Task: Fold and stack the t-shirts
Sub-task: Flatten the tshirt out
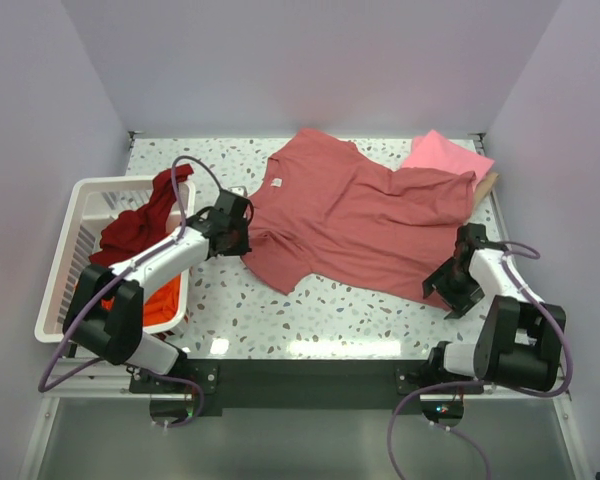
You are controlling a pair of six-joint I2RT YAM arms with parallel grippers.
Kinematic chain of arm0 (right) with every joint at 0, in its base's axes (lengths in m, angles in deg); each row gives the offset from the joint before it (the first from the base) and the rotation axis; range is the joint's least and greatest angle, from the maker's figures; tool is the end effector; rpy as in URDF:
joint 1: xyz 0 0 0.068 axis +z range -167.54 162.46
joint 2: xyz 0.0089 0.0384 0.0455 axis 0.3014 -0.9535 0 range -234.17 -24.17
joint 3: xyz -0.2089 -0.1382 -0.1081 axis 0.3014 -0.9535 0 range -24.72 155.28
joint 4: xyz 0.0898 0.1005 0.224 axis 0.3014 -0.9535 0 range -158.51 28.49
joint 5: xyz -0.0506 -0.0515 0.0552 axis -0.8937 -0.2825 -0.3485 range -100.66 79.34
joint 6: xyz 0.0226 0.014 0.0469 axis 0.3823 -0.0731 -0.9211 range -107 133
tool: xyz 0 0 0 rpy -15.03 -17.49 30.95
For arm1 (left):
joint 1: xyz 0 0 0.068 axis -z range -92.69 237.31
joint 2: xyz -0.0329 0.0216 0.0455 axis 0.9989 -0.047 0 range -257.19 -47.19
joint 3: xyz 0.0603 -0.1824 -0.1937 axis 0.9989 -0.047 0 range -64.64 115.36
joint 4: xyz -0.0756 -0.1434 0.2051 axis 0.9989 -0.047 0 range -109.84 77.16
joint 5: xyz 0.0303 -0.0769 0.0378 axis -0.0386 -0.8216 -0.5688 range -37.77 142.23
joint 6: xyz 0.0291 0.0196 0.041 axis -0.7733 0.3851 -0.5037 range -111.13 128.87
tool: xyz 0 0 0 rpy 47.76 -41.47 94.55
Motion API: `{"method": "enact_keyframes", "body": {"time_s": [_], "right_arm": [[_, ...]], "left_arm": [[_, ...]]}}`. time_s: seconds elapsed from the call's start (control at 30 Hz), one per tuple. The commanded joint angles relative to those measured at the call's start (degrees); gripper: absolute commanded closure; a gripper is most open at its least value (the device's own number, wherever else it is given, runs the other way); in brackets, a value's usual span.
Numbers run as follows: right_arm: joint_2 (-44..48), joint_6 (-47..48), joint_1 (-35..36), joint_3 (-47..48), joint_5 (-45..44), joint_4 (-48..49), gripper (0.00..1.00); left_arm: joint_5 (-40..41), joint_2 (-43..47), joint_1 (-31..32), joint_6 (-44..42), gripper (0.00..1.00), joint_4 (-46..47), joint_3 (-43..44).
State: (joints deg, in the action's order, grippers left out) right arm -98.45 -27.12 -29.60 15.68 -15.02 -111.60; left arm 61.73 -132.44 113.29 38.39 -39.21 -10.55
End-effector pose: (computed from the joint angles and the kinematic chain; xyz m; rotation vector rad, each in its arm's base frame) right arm 0.1919 -0.0438 0.1720 1.3338 2.7098 -0.0730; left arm 0.2698 -0.1250 0.2091 -0.1408 2.5578 -0.1591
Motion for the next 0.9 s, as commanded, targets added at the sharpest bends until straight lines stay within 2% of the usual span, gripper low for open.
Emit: {"method": "enact_keyframes", "body": {"time_s": [0.0,0.17,0.53,0.83,0.87], "right_arm": [[-1.5,-3.4,-0.3,0.2,-3.0,3.0,0.31],[-2.9,-4.0,-0.8,2.7,-7.5,2.4,0.36],[-7.5,-3.7,-2.2,5.0,-11.3,2.4,0.42],[-9.2,-5.1,-2.3,1.1,-11.0,5.0,0.56],[-9.5,-5.1,-2.2,0.9,-11.0,5.2,0.61]], "left_arm": [[-0.9,3.2,-0.4,-0.2,1.00,-0.9,1.7],[-1.2,3.8,-0.5,-0.6,1.00,-1.1,1.8],[-1.9,3.4,-2.3,-1.7,1.00,-1.0,1.8],[-2.5,2.8,-3.5,-1.9,1.00,-1.3,2.3],[-2.5,2.9,-3.7,-1.9,1.00,-1.4,2.2]]}}
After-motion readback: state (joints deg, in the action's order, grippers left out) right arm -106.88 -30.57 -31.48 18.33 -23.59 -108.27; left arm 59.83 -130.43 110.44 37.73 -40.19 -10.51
